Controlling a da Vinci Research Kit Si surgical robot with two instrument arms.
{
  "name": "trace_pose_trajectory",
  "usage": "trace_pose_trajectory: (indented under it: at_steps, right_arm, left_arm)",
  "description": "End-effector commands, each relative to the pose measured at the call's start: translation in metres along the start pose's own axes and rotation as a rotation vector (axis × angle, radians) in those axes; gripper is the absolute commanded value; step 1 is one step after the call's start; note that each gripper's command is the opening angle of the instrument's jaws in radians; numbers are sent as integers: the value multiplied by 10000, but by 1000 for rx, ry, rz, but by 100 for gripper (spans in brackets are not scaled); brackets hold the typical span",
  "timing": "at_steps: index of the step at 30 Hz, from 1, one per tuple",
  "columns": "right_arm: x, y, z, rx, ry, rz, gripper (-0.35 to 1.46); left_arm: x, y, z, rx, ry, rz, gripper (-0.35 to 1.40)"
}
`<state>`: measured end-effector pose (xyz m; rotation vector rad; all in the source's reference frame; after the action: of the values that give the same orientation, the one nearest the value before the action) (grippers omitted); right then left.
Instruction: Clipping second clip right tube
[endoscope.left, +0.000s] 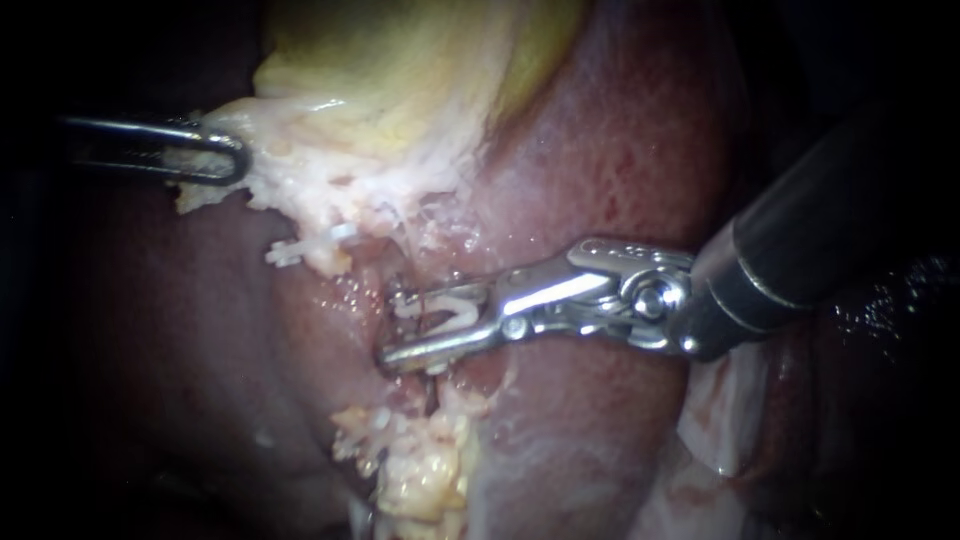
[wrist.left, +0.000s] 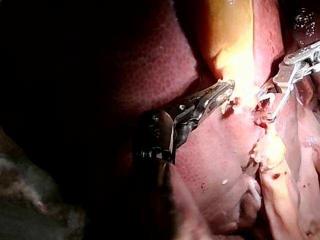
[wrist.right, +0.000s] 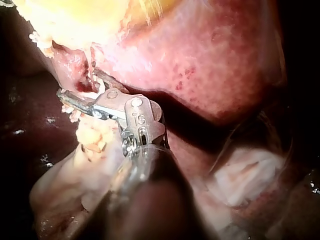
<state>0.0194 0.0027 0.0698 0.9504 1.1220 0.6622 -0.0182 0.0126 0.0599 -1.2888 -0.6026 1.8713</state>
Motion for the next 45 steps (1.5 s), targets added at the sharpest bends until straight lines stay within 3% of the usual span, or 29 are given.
trace_pose_trajectory:
  at_steps: [1, 6, 19, 29, 39, 42, 45]
  right_arm:
    - [0, -1, 0, 2, 3, 0, 48]
    - [-1, -7, 0, 14, 13, 6, 48]
    - [0, -44, 7, 145, -7, 6, 44]
    - [2, -45, 4, 154, -13, 19, 21]
    - [0, -45, 1, 154, -16, 43, -35]
    - [0, -45, 0, 155, -17, 60, -35]
    - [0, -45, -1, 122, -52, 59, -35]
  left_arm:
    - [0, 0, 0, -1, -1, 0, -35]
    - [0, 0, 0, -1, -1, 0, -35]
    - [0, 0, 0, -1, -1, 0, -35]
    - [0, 0, 0, -1, -1, 0, -35]
    - [-1, 0, 1, -1, 0, 1, -35]
    - [-1, 0, 1, 0, 0, 1, -35]
    - [-1, 0, 1, 0, 0, 1, -35]
